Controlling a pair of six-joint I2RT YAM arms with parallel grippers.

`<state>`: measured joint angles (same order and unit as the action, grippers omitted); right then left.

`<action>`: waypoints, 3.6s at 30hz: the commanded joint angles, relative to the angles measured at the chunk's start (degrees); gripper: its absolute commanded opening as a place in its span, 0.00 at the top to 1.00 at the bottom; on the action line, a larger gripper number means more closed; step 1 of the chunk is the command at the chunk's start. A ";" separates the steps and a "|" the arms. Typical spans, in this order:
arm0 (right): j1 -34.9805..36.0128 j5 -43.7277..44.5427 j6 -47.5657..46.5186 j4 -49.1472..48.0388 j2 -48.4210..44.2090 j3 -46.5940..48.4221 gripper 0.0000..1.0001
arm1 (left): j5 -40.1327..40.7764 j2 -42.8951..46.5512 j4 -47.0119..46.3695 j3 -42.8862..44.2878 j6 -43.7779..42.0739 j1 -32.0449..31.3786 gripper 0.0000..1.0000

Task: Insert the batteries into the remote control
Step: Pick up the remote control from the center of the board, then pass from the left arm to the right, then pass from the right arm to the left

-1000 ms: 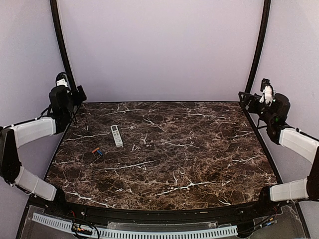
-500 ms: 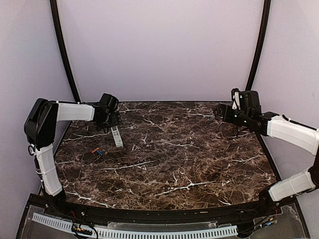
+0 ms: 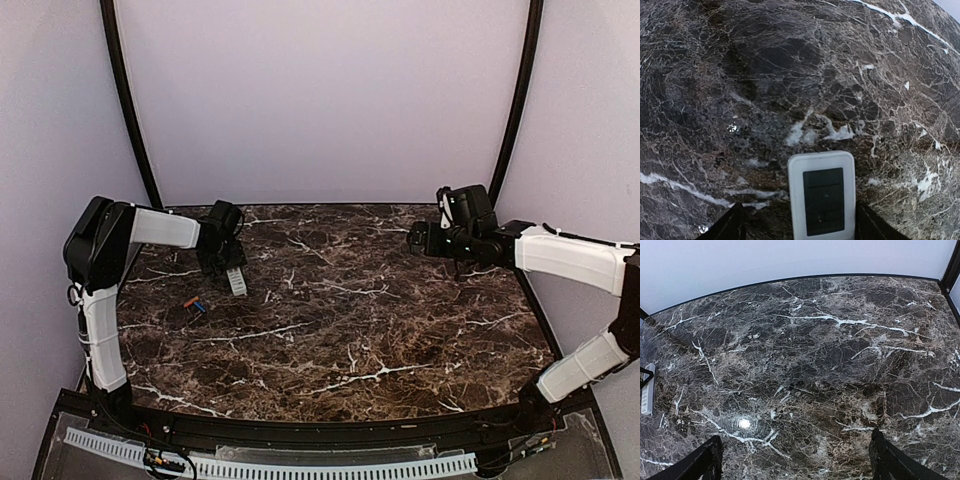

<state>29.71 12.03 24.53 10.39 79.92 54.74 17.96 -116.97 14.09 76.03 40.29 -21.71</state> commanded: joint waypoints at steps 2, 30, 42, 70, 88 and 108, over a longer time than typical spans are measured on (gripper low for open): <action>0.69 1.46 0.27 0.06 -0.21 1.35 0.01 | -2.85 -0.10 3.15 -1.09 1.85 -0.17 0.43; 20.56 -45.13 -19.12 -23.24 -1.91 14.69 0.01 | -45.34 43.09 -70.25 -24.76 -18.47 -20.19 1.00; 26.89 -47.27 -20.73 -27.46 6.91 19.36 0.08 | -49.41 42.83 -76.64 -23.88 -18.94 -27.58 1.00; 31.63 0.82 -44.18 22.44 1.64 32.31 1.00 | -33.06 55.56 -24.86 -14.99 -31.74 -28.51 0.09; 36.88 5.52 -37.02 20.91 11.74 44.57 1.00 | -19.97 47.50 -25.06 -11.11 -27.94 -31.07 0.39; 39.36 4.56 -36.47 11.31 8.67 38.98 0.39 | -15.07 48.65 -36.10 -17.23 -19.24 -31.26 1.00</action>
<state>67.35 22.96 -10.52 28.99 94.76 97.71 2.61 -71.00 -17.65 62.50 19.49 -53.91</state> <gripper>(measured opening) 0.361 0.167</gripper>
